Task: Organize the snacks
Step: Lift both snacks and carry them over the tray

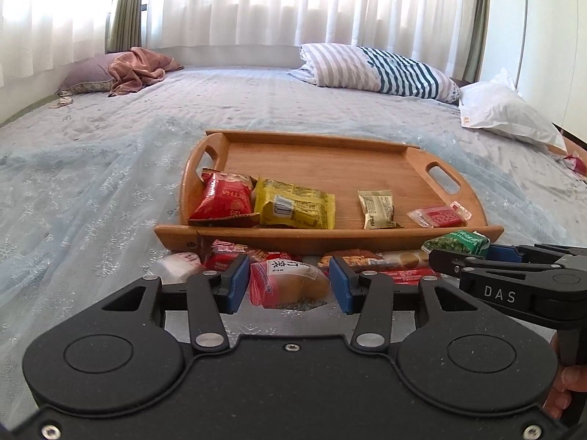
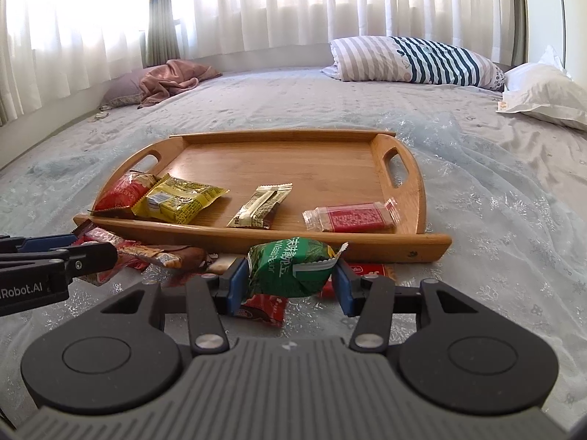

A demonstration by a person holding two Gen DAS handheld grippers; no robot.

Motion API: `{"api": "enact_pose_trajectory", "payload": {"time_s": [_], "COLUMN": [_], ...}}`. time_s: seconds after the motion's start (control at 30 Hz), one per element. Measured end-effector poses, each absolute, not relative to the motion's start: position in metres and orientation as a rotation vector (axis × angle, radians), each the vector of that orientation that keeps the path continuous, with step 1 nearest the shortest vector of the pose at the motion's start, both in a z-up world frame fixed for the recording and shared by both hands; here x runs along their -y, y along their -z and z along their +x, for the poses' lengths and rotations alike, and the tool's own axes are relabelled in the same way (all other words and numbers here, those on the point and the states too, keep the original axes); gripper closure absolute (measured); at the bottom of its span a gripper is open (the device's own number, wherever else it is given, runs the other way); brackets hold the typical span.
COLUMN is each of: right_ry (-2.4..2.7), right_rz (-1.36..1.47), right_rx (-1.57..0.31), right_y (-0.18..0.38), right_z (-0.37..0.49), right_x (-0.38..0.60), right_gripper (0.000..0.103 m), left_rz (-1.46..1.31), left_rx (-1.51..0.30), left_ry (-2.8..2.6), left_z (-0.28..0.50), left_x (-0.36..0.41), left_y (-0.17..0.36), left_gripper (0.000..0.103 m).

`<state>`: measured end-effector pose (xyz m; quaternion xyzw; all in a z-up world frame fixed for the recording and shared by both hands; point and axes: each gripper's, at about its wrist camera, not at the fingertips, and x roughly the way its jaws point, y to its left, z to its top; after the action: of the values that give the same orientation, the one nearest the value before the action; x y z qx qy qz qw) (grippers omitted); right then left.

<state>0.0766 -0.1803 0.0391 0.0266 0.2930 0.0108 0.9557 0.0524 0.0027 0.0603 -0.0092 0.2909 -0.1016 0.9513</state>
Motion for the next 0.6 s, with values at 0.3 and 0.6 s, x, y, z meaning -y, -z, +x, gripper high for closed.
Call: {"api": "enact_pose_trajectory", "payload": {"time_s": [0.3, 0.6], "right_ry": [-0.043, -0.051], "right_rz": [0.063, 0.069], "right_rx": [-0.580, -0.563], "right_y": [-0.042, -0.047], "right_z": [0.081, 0.086], "right_x": [0.178, 0.180], "right_gripper": [0.050, 0.050], "left_rz": [-0.030, -0.048], "left_rx": [-0.586, -0.572], "left_ry": [0.169, 0.127], "left_z": [0.057, 0.061], "left_x": [-0.014, -0.025], "left_y": [-0.063, -0.068], "left_gripper": [0.058, 0.058]}}
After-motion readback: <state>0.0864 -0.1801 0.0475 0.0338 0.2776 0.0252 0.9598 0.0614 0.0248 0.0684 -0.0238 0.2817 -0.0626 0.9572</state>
